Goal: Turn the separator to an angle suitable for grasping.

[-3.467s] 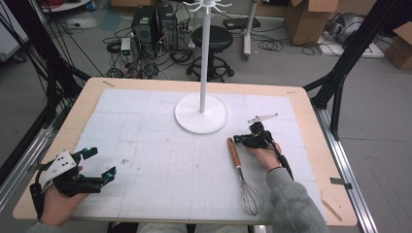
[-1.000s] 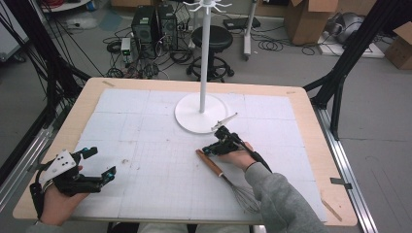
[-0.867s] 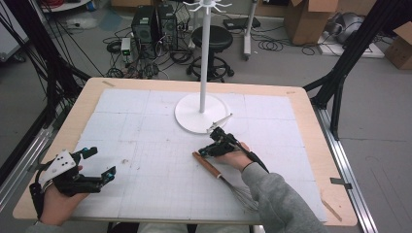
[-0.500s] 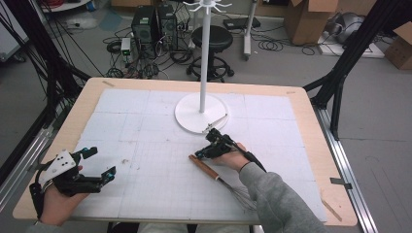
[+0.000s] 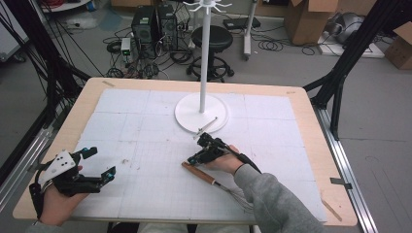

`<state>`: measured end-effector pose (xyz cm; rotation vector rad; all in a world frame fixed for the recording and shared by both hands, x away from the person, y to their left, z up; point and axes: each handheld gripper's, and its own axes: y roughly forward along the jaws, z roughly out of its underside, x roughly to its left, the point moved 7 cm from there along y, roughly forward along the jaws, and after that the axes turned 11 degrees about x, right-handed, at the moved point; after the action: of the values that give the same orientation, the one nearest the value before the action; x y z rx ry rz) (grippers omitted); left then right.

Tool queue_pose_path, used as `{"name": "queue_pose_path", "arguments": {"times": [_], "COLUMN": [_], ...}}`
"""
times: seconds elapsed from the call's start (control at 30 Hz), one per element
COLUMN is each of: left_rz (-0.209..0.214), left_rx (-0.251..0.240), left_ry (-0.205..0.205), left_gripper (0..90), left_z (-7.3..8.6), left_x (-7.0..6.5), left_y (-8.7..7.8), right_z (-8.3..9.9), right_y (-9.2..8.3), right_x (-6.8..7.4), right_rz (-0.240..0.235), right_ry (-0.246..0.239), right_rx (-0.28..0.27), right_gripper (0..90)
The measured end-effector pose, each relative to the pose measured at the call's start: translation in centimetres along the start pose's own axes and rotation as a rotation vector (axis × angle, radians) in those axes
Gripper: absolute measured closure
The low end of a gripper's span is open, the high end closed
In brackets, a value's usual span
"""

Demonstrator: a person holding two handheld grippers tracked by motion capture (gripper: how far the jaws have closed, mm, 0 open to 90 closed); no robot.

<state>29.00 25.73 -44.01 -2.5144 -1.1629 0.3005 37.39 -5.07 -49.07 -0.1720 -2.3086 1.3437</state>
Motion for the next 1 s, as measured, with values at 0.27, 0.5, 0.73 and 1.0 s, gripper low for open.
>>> {"name": "queue_pose_path", "arguments": {"times": [0.27,0.5,0.73,1.0], "left_rz": [0.000,-0.001,-0.001,-0.001], "left_rx": [-0.001,-0.003,-0.004,-0.003], "left_ry": [-0.001,0.002,0.003,0.005], "left_gripper": [1.8,1.8,1.8,1.8], "left_z": [0.0,0.0,-0.1,-0.1], "left_x": [0.0,0.0,0.0,0.0], "left_y": [0.0,-0.1,-0.1,-0.1], "right_z": [-0.4,-0.6,-0.8,-0.9], "right_y": [0.7,1.2,1.6,1.8], "right_x": [1.4,2.5,3.2,4.1], "right_rz": [-0.035,-0.057,-0.058,-0.047], "right_ry": [-0.029,-0.052,-0.089,-0.125], "right_rx": [0.030,0.055,0.067,0.090], "right_gripper": [90.0,90.0,90.0,90.0]}}
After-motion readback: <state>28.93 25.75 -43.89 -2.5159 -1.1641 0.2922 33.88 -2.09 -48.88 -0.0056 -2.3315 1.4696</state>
